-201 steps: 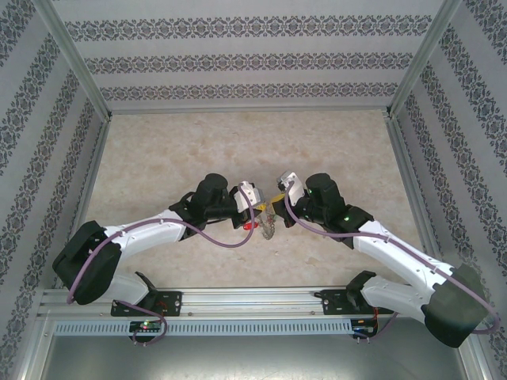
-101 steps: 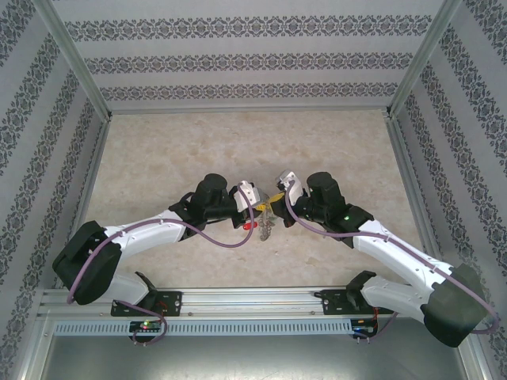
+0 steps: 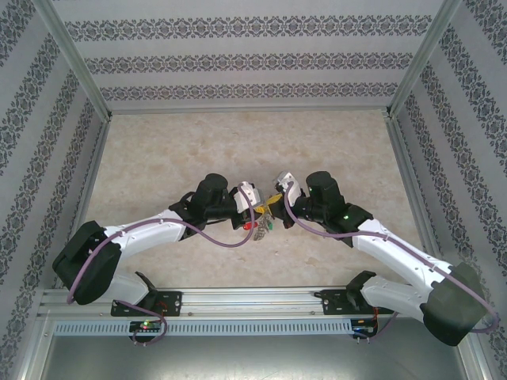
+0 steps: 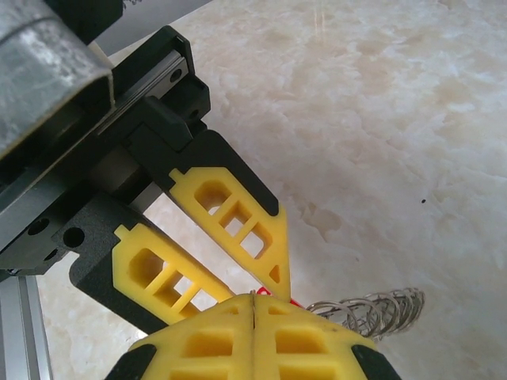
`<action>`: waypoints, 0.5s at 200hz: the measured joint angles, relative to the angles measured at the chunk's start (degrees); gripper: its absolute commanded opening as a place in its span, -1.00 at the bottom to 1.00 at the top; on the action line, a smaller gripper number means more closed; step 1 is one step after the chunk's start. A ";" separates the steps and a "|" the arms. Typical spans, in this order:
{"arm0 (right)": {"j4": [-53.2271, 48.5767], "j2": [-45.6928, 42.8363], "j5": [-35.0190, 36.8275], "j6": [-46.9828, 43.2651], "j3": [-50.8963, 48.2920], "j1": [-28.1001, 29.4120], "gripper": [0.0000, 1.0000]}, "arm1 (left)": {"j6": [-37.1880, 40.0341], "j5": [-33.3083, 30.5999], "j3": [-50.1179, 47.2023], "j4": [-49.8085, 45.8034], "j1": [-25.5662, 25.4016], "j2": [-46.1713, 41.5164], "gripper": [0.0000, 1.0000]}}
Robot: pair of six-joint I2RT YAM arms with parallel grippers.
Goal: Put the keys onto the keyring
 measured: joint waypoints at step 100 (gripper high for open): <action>-0.76 -1.46 2.80 0.02 -0.37 0.63 -1.00 | 0.74 0.85 0.52 -0.31 -0.35 -0.02 -1.00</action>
